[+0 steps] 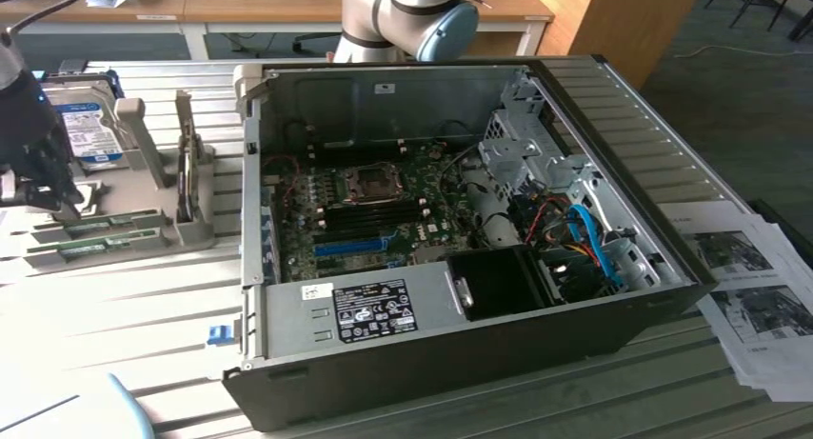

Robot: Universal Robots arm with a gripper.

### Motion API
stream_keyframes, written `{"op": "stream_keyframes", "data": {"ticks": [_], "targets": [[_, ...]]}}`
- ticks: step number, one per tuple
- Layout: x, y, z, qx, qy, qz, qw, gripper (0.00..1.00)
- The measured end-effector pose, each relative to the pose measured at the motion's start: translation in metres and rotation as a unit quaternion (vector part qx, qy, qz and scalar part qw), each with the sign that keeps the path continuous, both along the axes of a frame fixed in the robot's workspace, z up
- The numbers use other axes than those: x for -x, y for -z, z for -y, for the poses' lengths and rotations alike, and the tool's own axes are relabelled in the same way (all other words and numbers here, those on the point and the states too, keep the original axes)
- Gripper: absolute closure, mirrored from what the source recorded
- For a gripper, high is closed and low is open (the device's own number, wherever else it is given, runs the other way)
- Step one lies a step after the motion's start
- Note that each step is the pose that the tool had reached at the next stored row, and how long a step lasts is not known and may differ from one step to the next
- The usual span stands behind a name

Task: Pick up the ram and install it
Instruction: 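Pick up the ram and move it above insertion slot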

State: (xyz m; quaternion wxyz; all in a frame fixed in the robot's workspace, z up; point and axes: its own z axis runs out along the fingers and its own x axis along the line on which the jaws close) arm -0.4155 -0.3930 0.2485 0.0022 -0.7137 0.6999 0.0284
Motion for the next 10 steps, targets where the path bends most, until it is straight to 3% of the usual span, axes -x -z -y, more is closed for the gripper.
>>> {"op": "stream_keyframes", "data": {"ticks": [10], "targets": [[0.0,0.0128,0.0003,0.0,0.0,0.0003,1.0,0.71]]}}
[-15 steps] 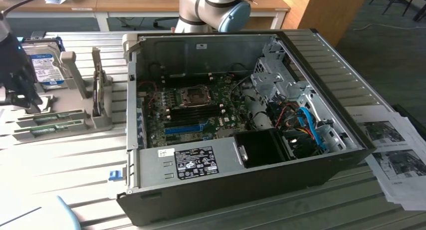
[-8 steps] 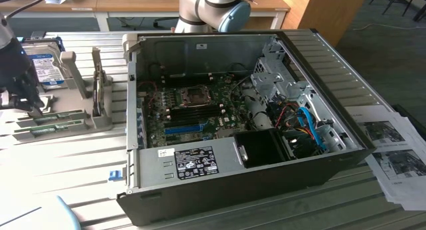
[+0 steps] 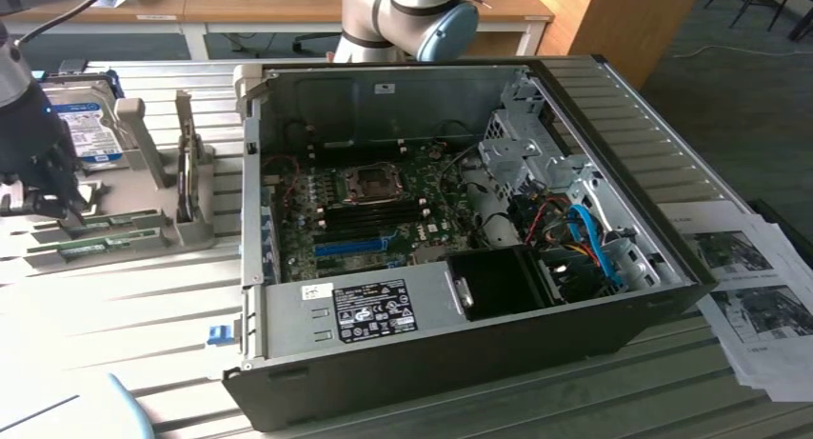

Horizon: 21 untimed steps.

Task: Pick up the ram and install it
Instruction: 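Pick up the ram and move it above insertion slot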

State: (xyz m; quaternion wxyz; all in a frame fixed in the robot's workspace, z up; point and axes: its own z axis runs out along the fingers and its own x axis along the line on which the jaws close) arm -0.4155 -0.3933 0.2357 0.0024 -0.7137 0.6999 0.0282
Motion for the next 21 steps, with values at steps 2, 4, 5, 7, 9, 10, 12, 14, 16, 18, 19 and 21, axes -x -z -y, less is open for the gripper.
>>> {"op": "stream_keyframes", "data": {"ticks": [2,4,5,7,9,10,12,14,16,18,19,21], "targets": [[0.0,0.0024,0.0,0.0,0.0,0.0,1.0,0.71],[0.0,0.0047,0.0001,0.0,0.0,0.0,1.0,0.71],[0.0,0.0057,0.0001,0.0,0.0,0.0,1.0,0.71],[0.0,0.0061,0.0002,0.0001,0.0,-0.0001,1.0,0.71],[0.0,0.0061,0.0001,0.0,0.0,-0.0001,1.0,0.71],[0.0,0.0061,0.0001,0.0,0.0,0.0,1.0,0.71],[-0.0001,0.0063,0.0009,0.0,0.0,0.0,1.0,0.71],[0.0,0.0062,0.0026,0.0,0.0,0.0,1.0,0.71],[0.0,0.0062,0.005,0.0,0.0,0.0,1.0,0.71],[0.0,0.0062,0.0072,0.0,0.0,0.0,1.0,0.71],[0.0,0.0061,0.0074,0.0,0.0,-0.0001,1.0,0.71],[0.0,0.0061,0.0074,0.0,0.0,0.0,1.0,0.71]]}}
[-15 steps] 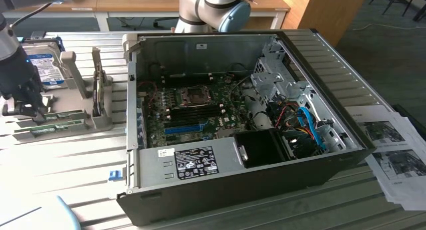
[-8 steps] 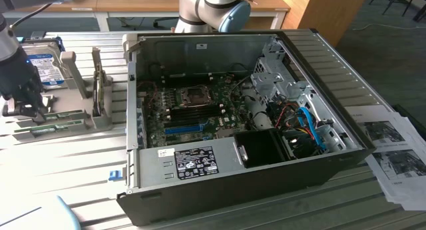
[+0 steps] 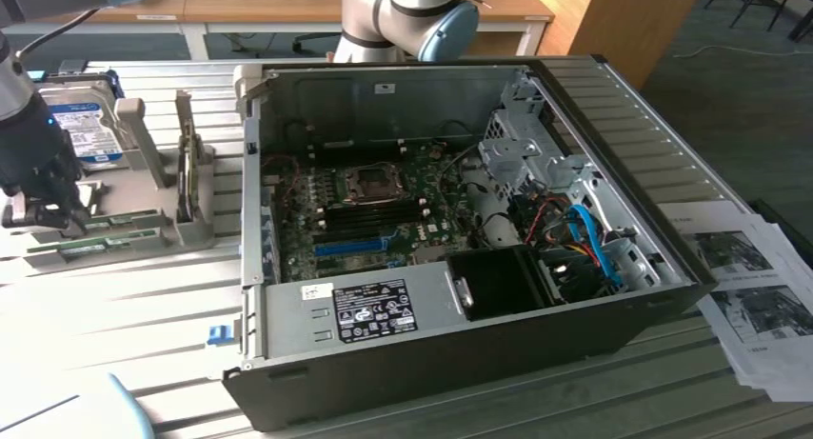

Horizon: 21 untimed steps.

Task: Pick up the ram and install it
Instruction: 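Pick up the ram and move it above insertion slot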

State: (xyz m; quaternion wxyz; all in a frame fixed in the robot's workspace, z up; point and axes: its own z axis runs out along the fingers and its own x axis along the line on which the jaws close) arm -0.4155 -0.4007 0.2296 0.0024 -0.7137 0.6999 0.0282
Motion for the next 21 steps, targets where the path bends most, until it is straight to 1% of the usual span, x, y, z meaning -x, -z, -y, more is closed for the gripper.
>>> {"op": "stream_keyframes", "data": {"ticks": [3,6,7,13,21], "targets": [[0.0,0.0013,0.0001,0.0,0.0,0.0001,1.0,0.71],[0.0,0.0053,0.0004,0.0,0.0,0.0003,1.0,0.71],[0.0,0.0195,0.0016,0.0,0.0,0.0011,1.0,0.71],[0.0,0.0196,0.0017,0.0,0.0,0.0011,1.0,0.71],[-0.01,0.0195,0.0017,0.0,0.0,0.0003,1.0,0.71]]}}
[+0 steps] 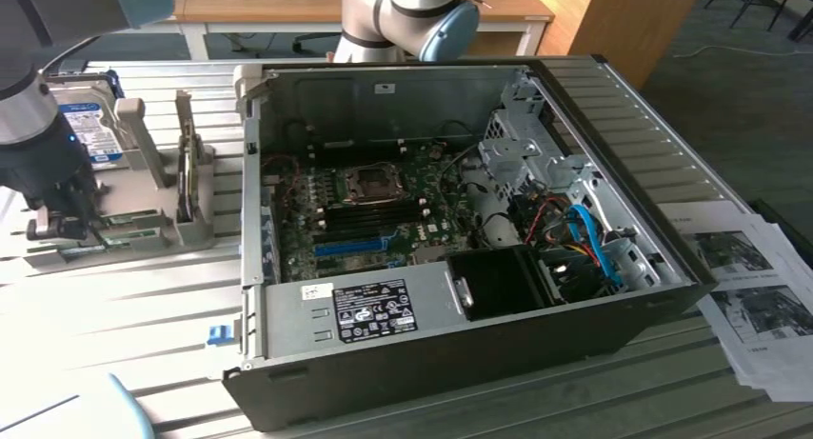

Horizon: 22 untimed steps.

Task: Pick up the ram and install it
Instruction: 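Pick up the ram and move it above insertion slot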

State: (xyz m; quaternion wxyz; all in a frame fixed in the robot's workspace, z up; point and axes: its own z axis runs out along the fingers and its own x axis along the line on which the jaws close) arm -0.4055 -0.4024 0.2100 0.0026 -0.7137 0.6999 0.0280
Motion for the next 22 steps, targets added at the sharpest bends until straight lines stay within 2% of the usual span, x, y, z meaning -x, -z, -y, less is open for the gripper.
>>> {"op": "stream_keyframes", "data": {"ticks": [14,22], "targets": [[-0.015,0.0,0.0,0.0,0.0,-0.0018,1.0,0.71],[-0.016,0.0007,0.0,0.0,0.0,-0.0019,1.0,0.71]]}}
